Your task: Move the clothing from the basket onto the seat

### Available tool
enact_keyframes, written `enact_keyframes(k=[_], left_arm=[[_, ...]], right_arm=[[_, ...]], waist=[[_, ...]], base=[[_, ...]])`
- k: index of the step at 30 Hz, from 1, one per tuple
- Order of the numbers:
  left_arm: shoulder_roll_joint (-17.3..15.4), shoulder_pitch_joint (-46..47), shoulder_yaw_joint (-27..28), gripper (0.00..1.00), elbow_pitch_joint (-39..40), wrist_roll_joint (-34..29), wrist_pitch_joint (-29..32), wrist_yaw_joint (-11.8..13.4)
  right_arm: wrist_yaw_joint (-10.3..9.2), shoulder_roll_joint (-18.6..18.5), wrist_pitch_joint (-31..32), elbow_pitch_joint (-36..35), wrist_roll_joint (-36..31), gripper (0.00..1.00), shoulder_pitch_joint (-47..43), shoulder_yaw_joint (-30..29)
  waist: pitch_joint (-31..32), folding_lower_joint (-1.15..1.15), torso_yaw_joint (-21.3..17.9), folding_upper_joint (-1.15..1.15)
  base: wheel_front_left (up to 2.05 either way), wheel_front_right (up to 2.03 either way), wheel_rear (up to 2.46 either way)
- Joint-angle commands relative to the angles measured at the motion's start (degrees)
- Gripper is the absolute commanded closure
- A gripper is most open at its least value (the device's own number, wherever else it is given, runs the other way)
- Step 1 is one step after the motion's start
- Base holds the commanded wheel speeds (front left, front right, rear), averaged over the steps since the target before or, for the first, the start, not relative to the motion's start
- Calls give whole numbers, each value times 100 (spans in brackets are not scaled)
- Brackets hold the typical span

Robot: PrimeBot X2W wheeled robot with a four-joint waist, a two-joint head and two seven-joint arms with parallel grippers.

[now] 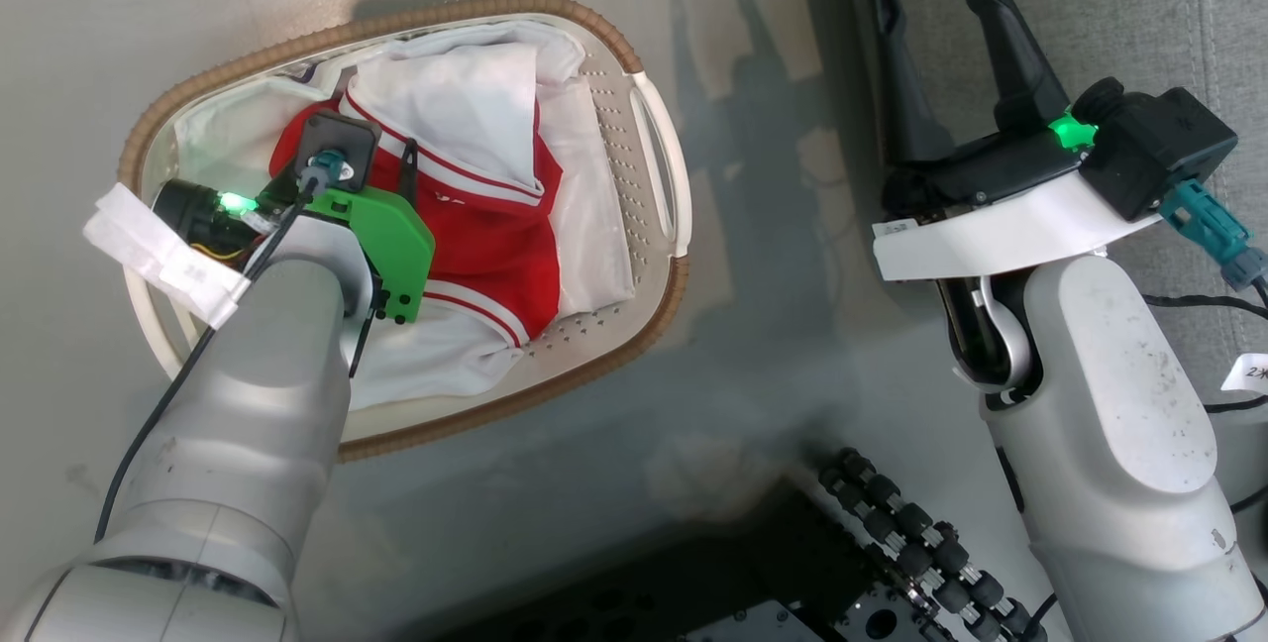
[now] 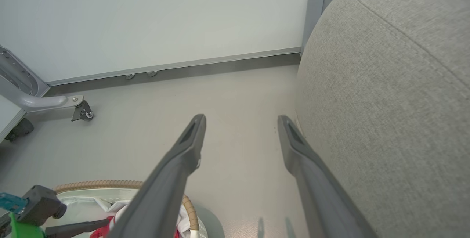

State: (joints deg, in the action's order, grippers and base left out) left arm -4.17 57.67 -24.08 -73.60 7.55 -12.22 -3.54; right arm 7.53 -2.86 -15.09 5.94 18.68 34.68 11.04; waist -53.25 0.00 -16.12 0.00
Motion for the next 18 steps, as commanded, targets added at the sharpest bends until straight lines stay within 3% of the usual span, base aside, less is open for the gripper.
enact_keyframes(k=[1,18], left_arm=[[6,116,20,0,-9,56,41,44],[-22,503,81,0,-31,385,648,5]], right_arm=[[-8,-14,-11,13,-3,0,65,4],[-8,-14,-11,-108,-17,0,67,112]], waist=[[-31,0,8,0],[-321,0,-18,0]], base=[[0,0,0],[0,0,0]])
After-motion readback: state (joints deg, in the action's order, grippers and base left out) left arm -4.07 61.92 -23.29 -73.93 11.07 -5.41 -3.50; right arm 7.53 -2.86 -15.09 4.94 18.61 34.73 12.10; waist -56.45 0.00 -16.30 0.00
